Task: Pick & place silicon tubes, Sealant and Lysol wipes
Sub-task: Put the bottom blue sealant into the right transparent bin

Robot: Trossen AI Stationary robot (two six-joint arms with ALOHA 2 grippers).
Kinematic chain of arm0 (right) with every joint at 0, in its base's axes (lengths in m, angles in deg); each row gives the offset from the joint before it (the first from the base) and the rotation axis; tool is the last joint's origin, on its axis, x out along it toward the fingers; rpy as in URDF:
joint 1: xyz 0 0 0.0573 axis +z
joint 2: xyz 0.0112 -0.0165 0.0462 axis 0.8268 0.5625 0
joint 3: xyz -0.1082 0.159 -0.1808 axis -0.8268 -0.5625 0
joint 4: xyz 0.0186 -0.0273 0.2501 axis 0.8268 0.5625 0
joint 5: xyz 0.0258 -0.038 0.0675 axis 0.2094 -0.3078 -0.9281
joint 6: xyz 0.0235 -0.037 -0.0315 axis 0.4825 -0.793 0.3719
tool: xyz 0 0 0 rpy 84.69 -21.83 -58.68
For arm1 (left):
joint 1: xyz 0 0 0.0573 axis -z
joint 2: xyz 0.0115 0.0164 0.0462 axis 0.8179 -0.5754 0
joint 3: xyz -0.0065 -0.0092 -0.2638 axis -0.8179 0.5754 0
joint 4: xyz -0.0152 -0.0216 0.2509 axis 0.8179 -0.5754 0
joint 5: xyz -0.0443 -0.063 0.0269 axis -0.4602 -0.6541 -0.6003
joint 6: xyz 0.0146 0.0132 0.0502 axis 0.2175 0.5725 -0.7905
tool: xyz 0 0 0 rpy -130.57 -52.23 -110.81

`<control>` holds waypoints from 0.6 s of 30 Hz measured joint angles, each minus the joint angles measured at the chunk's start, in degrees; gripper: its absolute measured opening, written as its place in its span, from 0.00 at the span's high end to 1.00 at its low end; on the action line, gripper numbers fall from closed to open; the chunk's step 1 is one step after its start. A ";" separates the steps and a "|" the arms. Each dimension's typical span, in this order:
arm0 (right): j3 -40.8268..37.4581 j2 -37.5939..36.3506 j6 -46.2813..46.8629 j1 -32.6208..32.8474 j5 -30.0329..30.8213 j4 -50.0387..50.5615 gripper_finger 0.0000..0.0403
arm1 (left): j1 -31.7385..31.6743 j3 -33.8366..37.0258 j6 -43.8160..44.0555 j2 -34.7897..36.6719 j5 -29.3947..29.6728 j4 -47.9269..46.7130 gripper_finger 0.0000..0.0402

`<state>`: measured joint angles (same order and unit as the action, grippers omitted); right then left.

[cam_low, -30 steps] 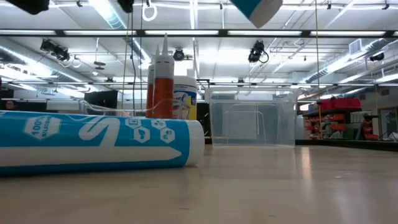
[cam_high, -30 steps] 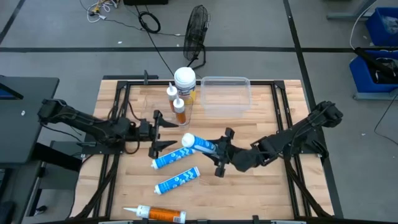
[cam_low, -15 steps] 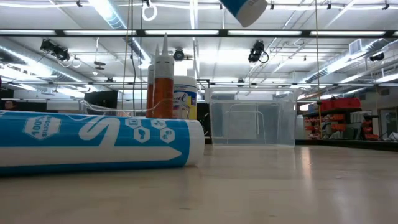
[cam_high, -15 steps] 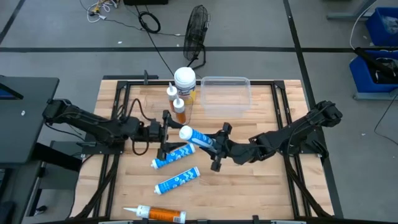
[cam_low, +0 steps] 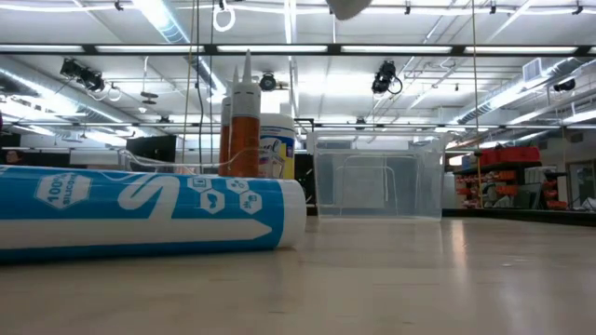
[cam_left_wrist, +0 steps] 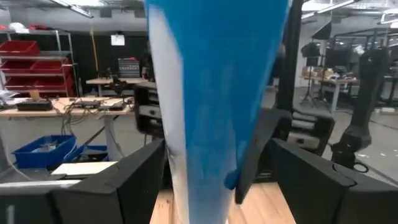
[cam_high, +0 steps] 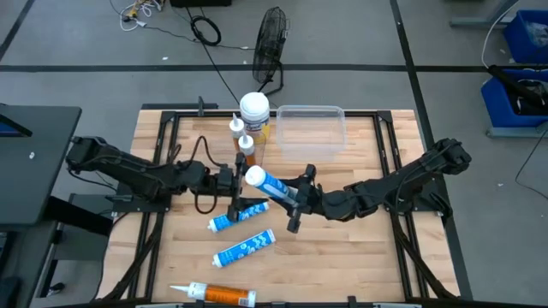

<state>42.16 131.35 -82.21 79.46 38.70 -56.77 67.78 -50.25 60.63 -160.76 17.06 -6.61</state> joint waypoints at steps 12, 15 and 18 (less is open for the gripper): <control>-5.70 0.00 -5.42 -2.86 -7.76 -18.73 0.49 | -0.78 -2.43 0.71 -0.66 -3.55 5.83 0.27; -5.97 0.02 -7.24 -3.84 -9.96 -21.23 0.49 | -1.51 -2.43 1.07 -0.66 -3.68 6.15 0.27; -5.97 0.00 -5.26 -5.37 -12.79 -22.42 0.49 | -2.32 -2.43 1.70 -0.66 -3.87 6.27 0.27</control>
<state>36.19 131.35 -87.47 74.09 25.91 -79.19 65.46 -52.68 62.33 -161.41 13.19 -0.34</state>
